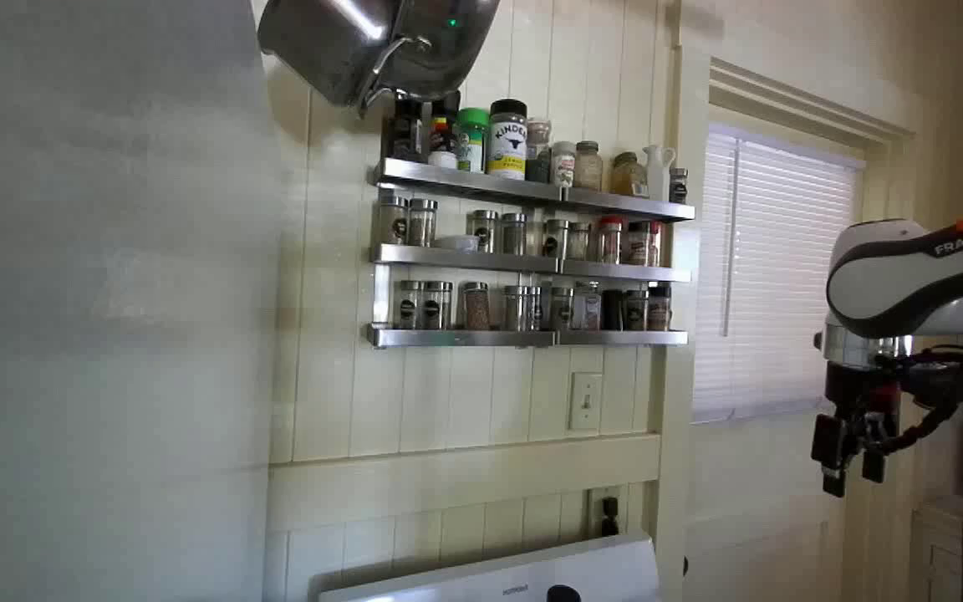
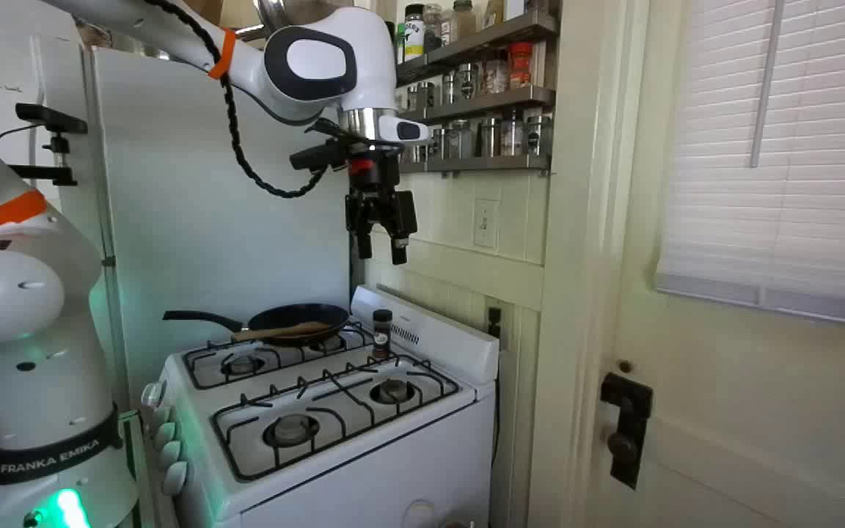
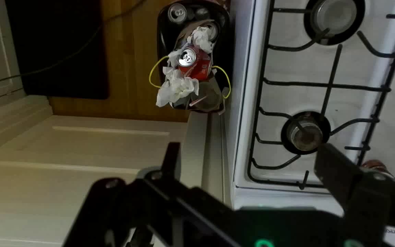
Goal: Pick up the jar from the stove top and put it on the topmost shelf.
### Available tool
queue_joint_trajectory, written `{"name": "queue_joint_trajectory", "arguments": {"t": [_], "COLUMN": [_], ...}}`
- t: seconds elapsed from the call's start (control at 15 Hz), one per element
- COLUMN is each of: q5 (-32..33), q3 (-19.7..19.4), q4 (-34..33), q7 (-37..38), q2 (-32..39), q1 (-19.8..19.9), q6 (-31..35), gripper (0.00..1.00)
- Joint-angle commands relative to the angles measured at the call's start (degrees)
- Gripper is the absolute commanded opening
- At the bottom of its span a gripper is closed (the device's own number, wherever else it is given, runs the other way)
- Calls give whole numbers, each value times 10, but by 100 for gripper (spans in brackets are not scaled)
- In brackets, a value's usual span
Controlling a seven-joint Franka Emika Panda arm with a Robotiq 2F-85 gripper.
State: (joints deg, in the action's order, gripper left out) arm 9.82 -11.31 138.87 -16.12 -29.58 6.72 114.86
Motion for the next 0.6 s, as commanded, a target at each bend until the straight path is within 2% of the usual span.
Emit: {"name": "queue_joint_trajectory", "arguments": {"t": [0.0,0.33,0.53], "q5": [-1,-1,-8], "q3": [2,2,23], "q4": [-1,-1,1], "q7": [-1,-1,4], "q2": [0,0,22], "q1": [1,1,-22], "q6": [-1,-1,35], "gripper": [100,100,100]}}
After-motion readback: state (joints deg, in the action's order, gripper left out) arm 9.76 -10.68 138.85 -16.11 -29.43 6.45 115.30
